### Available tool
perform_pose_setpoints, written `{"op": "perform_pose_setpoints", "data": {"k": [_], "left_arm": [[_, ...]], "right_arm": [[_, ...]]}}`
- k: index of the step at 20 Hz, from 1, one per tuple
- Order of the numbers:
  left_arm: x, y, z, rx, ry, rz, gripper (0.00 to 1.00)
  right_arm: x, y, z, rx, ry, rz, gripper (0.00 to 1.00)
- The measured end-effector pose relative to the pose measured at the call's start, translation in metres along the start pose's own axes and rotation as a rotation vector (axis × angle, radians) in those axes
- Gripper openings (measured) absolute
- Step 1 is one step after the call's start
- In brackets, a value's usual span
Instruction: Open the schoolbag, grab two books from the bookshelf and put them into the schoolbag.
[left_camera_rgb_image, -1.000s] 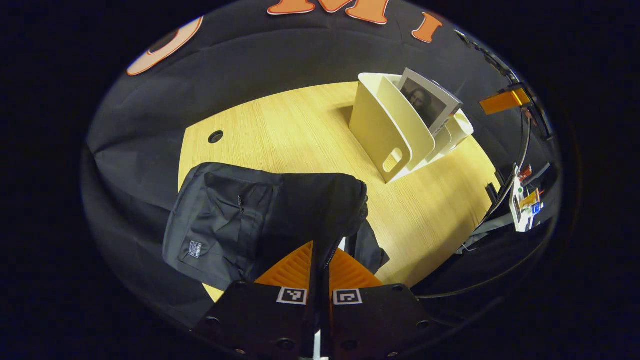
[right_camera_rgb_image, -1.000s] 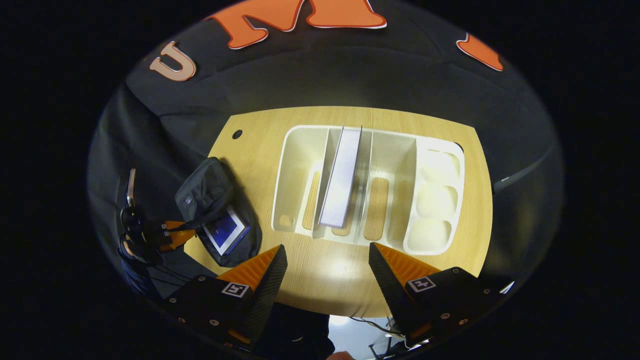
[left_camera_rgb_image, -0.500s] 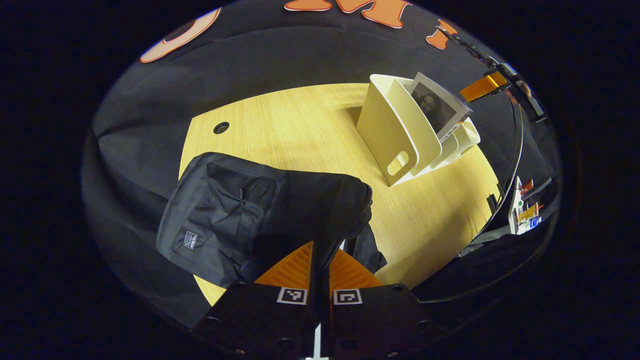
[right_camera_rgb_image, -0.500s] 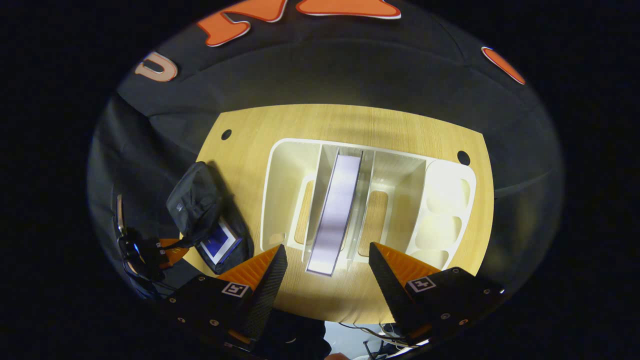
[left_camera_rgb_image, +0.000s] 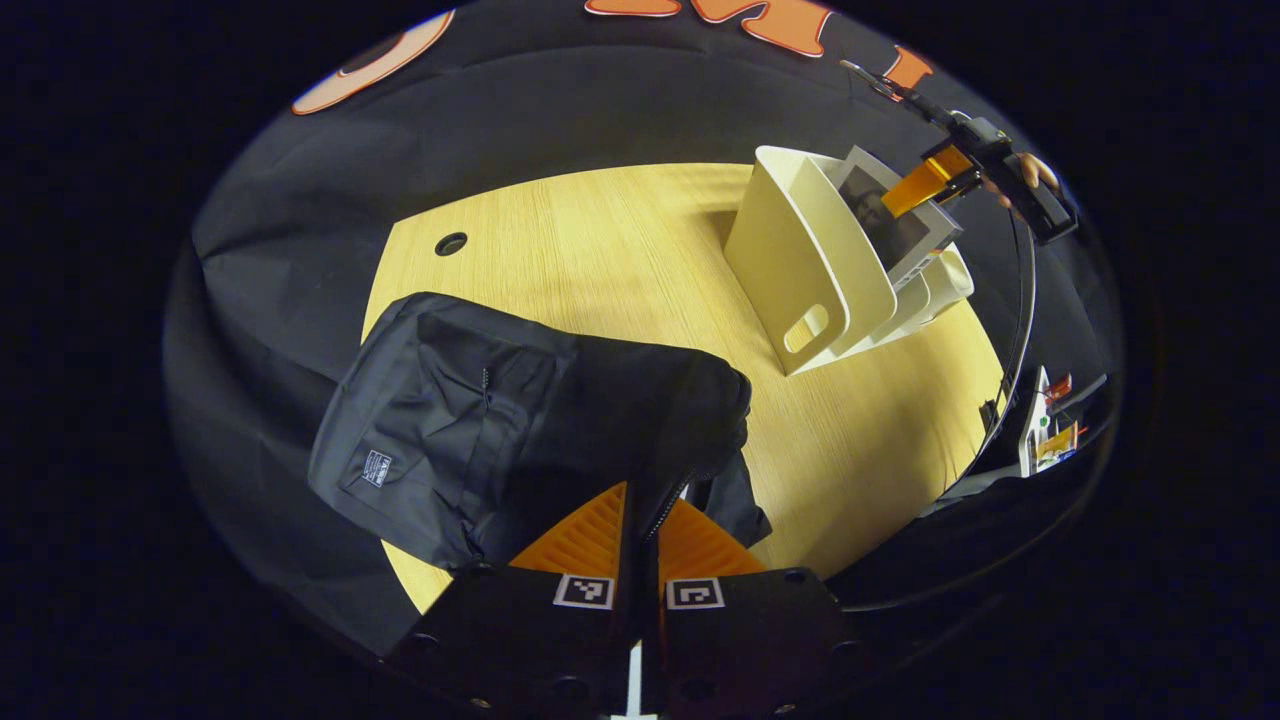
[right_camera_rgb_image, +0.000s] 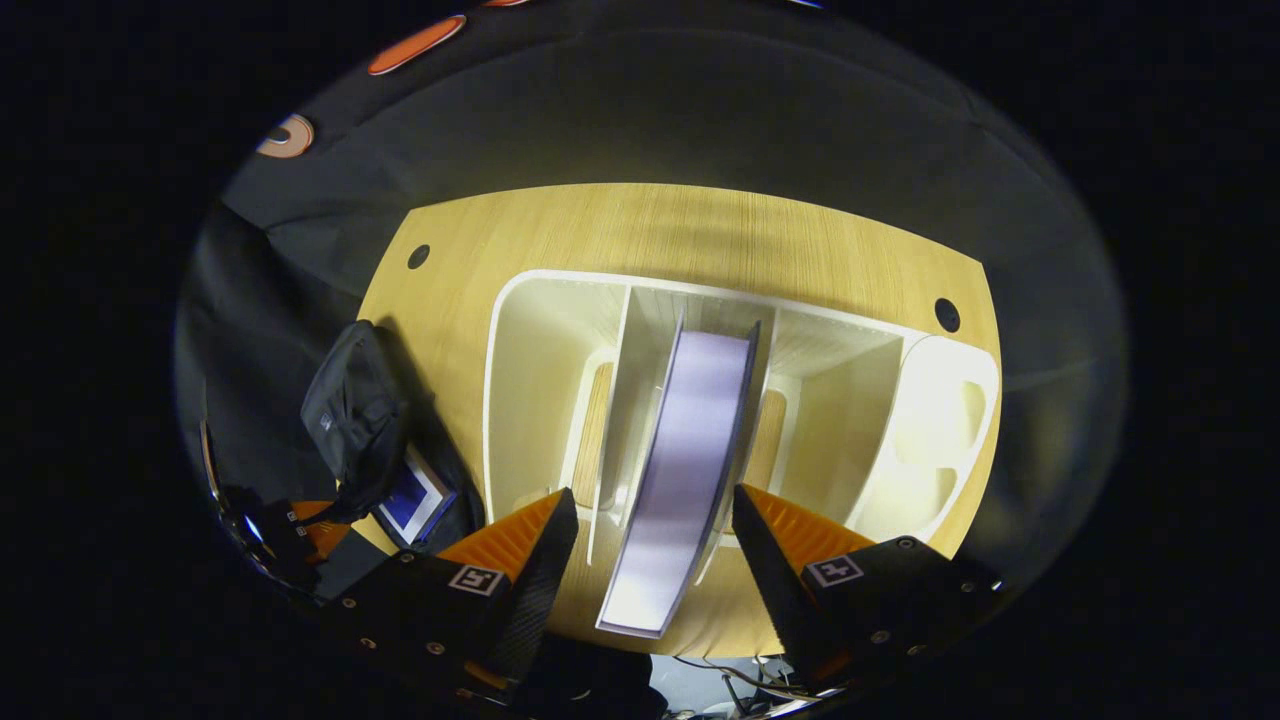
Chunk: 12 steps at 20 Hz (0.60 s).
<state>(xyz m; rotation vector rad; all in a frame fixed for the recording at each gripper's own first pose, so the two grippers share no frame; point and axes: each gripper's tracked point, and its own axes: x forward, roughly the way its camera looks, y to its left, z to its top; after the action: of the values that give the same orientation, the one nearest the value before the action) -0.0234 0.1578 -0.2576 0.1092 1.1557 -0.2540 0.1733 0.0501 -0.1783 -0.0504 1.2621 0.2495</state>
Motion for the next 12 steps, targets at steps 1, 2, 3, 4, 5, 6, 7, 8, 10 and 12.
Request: {"op": "perform_pose_setpoints", "data": {"k": [1, 2, 3, 4, 5, 6, 7, 8, 10, 12], "left_arm": [[0.000, 0.000, 0.001, -0.001, 0.001, 0.001, 0.05], [0.000, 0.000, 0.000, -0.001, 0.003, 0.003, 0.05], [0.001, -0.001, 0.001, 0.000, 0.002, 0.005, 0.05], [0.000, 0.000, 0.001, -0.002, 0.004, 0.007, 0.05], [0.000, -0.001, 0.001, -0.002, 0.003, 0.008, 0.05], [0.001, 0.000, 0.001, -0.004, 0.004, 0.010, 0.05], [0.001, -0.001, 0.001, -0.004, 0.001, 0.011, 0.05], [0.001, -0.001, 0.001, -0.005, 0.001, 0.011, 0.05], [0.001, -0.002, 0.001, -0.007, 0.000, 0.012, 0.05], [0.001, -0.002, 0.001, -0.007, -0.002, 0.014, 0.05]], "right_arm": [[0.002, -0.002, 0.001, 0.001, 0.004, -0.010, 0.91], [0.005, -0.003, 0.002, 0.002, 0.008, -0.016, 0.86], [0.008, -0.003, 0.000, 0.005, 0.014, -0.024, 0.81], [0.011, -0.003, 0.000, 0.011, 0.019, -0.031, 0.65], [0.012, -0.005, 0.000, 0.017, 0.022, -0.044, 0.69], [0.013, -0.007, 0.000, 0.022, 0.023, -0.052, 0.61], [0.013, -0.007, 0.000, 0.025, 0.027, -0.060, 0.57], [0.015, -0.010, 0.000, 0.020, 0.025, -0.071, 0.49], [0.014, -0.010, -0.002, 0.027, 0.029, -0.081, 0.45], [0.014, -0.011, -0.004, 0.042, 0.035, -0.092, 0.35]]}}
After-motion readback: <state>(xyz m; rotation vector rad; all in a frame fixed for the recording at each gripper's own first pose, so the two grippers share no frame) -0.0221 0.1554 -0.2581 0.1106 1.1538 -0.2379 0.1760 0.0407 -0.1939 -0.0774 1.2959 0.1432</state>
